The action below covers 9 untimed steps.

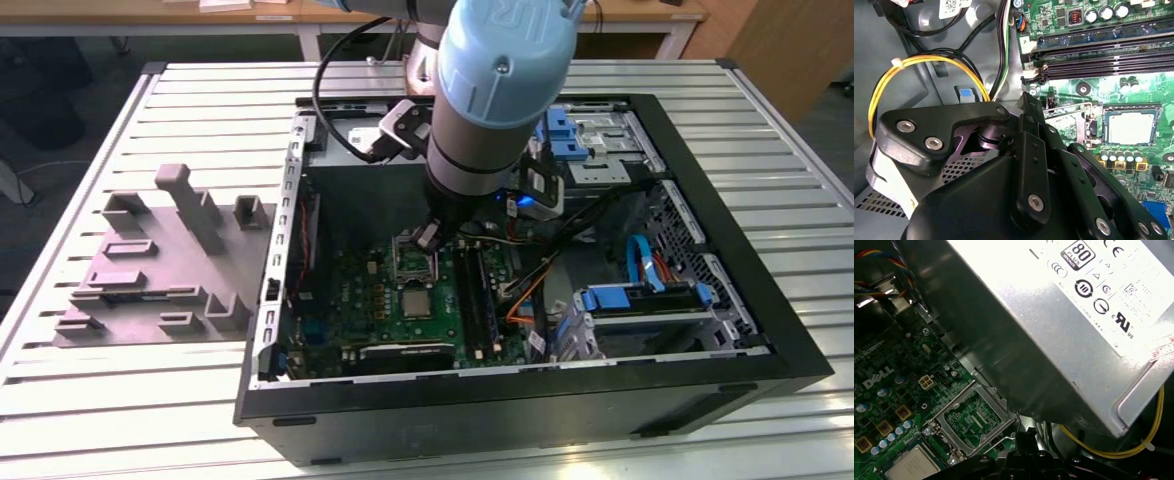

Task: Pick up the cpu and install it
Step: 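Close the cpu cover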

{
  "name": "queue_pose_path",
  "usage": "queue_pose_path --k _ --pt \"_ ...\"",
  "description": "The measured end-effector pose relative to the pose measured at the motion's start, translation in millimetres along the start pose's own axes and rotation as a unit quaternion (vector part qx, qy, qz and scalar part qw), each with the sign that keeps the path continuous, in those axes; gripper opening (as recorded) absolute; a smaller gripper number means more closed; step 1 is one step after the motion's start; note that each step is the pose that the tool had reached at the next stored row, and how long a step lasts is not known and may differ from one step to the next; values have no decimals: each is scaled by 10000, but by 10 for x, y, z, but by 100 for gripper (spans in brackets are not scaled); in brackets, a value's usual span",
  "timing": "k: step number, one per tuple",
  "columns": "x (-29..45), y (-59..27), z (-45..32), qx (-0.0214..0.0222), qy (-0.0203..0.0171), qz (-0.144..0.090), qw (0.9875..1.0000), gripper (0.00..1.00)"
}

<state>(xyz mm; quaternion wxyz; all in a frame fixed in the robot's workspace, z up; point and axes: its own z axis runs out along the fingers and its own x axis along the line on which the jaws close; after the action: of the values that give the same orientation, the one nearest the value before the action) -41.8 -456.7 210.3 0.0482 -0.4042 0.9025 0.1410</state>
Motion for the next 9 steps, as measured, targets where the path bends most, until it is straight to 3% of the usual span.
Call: queue_pose_path --k 9 --pt "-36 29 62 -11 -12 -1 10000 11"
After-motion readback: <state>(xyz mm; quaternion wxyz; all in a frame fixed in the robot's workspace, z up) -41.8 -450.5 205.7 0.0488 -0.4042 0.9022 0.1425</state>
